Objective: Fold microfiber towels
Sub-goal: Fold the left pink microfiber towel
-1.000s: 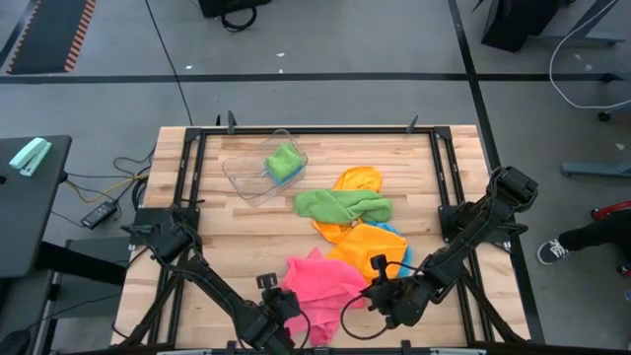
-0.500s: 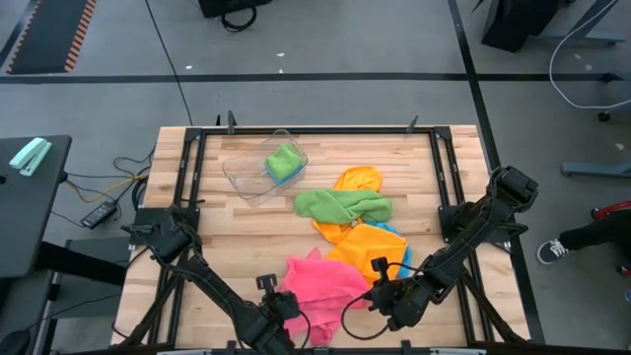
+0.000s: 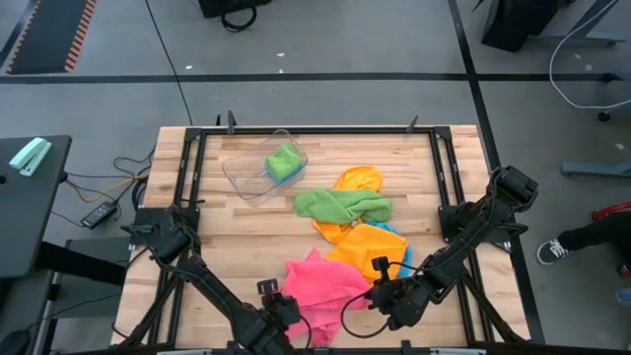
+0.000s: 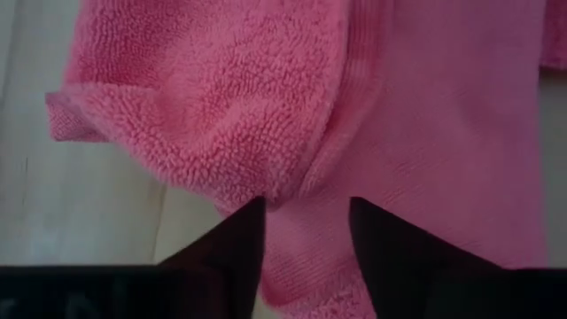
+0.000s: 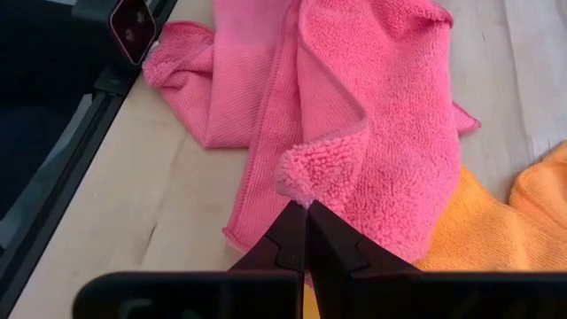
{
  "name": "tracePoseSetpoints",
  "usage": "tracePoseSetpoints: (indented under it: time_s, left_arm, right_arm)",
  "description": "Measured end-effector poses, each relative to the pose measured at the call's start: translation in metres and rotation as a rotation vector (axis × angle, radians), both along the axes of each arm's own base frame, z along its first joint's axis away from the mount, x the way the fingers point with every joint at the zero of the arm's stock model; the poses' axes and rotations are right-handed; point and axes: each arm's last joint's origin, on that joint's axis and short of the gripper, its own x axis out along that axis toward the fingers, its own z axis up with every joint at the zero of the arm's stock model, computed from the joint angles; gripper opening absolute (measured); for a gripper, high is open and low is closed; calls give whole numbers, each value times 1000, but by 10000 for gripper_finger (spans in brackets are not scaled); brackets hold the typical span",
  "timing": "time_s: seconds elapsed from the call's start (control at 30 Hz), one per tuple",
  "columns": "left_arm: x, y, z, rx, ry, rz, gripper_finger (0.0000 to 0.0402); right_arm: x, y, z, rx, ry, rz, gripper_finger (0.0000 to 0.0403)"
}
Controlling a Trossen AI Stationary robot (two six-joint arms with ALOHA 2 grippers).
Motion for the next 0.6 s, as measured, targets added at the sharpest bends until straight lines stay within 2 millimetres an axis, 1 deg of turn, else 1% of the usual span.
tracePoseSetpoints:
  time_s: [0.07,0.17,0.23,0.33,0.4,0.47,0.53,0.6]
  left_arm:
    - [1,2,-3,-2,-17,26,195]
    - [0,4,-7,-4,-21,60,201]
    - [1,5,-8,0,-30,84,198]
    - [1,7,-8,17,-54,101,182]
    - [1,7,-8,25,-52,96,165]
    - [1,7,-8,31,-47,82,138]
    - [1,8,-8,38,-41,70,102]
    - [1,8,-8,46,-31,49,56]
  right_arm:
    - [0,0,0,0,0,0,13]
    - [0,0,0,2,-1,-2,13]
    - [0,0,0,6,-4,-3,13]
    - [1,1,1,12,-7,-4,13]
    - [1,1,1,15,-7,-8,13]
    - [1,1,1,15,-7,-8,13]
    - [1,1,1,17,-7,-9,13]
    - [1,1,1,21,-6,-14,13]
